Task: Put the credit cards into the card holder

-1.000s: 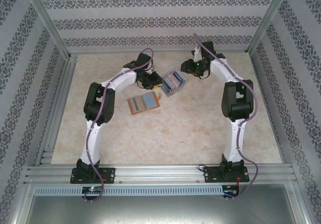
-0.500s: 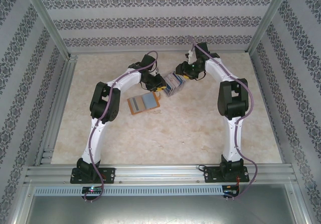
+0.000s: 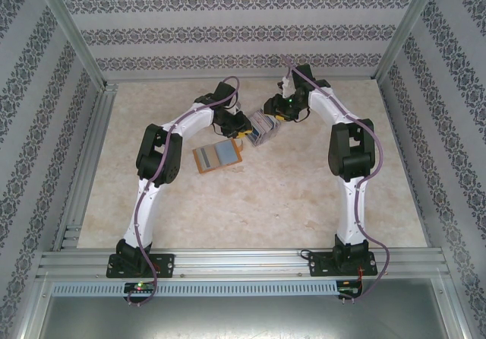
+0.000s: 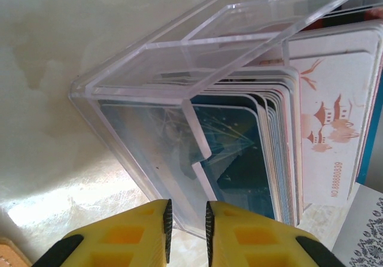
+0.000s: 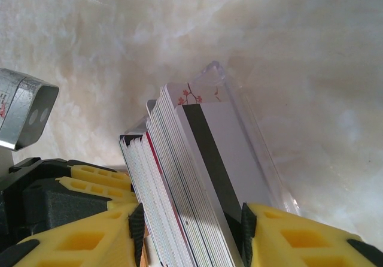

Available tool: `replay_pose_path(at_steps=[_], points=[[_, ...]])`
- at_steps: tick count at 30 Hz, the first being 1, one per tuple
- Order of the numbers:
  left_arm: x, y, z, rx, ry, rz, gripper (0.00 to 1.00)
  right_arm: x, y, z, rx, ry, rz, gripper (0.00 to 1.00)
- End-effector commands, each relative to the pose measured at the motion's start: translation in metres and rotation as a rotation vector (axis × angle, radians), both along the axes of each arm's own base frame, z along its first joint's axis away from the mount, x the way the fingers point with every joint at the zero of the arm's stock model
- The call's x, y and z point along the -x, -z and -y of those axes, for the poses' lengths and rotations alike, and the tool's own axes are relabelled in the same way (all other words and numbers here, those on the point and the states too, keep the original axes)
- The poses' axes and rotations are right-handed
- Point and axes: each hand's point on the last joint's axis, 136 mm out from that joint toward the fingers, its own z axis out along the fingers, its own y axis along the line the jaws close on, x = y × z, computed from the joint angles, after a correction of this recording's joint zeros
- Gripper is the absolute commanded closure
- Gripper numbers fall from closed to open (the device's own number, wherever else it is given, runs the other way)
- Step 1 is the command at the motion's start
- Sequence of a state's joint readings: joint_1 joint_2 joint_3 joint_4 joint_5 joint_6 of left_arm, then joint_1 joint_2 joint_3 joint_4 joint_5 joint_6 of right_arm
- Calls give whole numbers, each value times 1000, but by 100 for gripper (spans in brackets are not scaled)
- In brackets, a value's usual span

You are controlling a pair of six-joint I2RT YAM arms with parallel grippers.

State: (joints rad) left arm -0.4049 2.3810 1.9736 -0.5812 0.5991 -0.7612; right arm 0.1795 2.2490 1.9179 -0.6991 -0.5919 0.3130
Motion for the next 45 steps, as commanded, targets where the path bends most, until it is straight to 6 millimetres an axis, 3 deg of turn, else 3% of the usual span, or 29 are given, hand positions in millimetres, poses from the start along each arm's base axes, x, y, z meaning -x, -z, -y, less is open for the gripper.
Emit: replay_pose_path(at_steps=[1, 10, 19, 24, 37, 45], points=[[9, 8, 4, -18, 36, -18, 76, 3, -20, -4, 3, -21, 40, 52], [10, 5, 3, -21, 30, -11, 76, 3, -21, 1, 33, -15, 50, 57], [10, 4, 3, -14, 26, -6, 76, 5, -6, 10, 108, -19, 39, 61], [10, 2, 4, -8, 21, -7, 76, 4, 1, 12, 149, -35, 29, 59], [10, 3, 3, -14, 24, -10, 76, 5, 8, -7, 227, -120, 32, 57], [10, 2, 5, -4, 30, -7, 76, 8, 4, -6, 266, -133, 45, 58]])
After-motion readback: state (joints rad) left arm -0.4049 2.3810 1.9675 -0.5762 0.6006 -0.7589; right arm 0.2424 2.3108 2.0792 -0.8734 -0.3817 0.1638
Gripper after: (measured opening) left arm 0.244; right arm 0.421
